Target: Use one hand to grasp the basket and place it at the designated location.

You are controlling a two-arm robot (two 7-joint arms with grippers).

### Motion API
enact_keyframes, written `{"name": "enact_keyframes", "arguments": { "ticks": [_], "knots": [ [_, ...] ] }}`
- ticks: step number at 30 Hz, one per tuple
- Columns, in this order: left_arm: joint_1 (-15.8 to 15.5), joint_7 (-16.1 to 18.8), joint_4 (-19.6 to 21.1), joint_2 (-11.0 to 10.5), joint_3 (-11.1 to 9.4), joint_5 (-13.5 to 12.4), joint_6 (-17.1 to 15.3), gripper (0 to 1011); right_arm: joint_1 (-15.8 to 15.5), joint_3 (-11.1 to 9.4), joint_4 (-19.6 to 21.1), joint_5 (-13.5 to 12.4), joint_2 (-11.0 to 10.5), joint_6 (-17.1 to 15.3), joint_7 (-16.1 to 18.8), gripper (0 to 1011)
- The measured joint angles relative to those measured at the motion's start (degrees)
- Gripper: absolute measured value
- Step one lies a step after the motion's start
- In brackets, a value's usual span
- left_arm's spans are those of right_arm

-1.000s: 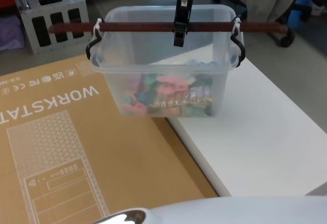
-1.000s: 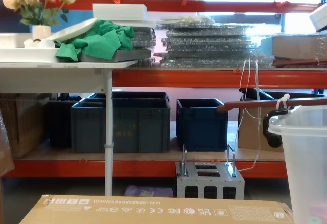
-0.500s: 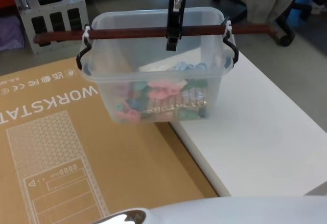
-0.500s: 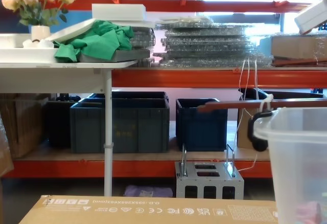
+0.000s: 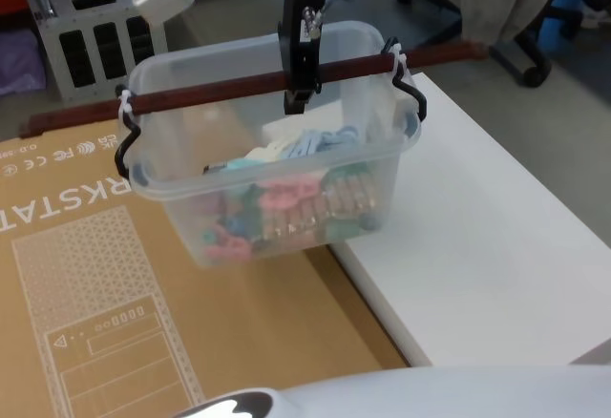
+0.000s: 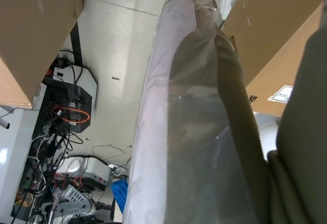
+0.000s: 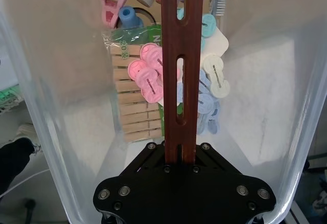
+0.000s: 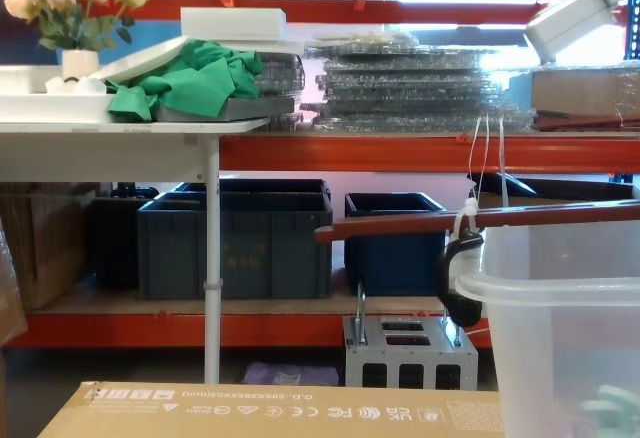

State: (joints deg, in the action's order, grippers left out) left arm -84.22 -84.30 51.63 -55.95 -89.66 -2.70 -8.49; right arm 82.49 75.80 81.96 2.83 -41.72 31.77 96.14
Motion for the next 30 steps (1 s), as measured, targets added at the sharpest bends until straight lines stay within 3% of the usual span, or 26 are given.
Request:
{"name": "enact_keyframes", "arguments": {
  "ticks": [20,30],
  "knots": [
    [0.0,0.0,0.0,0.0,0.0,0.0,0.0,0,0.4,2.8,5.2,-0.2,0.7,1.2,-1.4,0],
    [0.0,0.0,0.0,0.0,0.0,0.0,0.0,0,0.6,4.2,7.5,0.7,2.3,1.7,-3.2,0]
  ]
}}
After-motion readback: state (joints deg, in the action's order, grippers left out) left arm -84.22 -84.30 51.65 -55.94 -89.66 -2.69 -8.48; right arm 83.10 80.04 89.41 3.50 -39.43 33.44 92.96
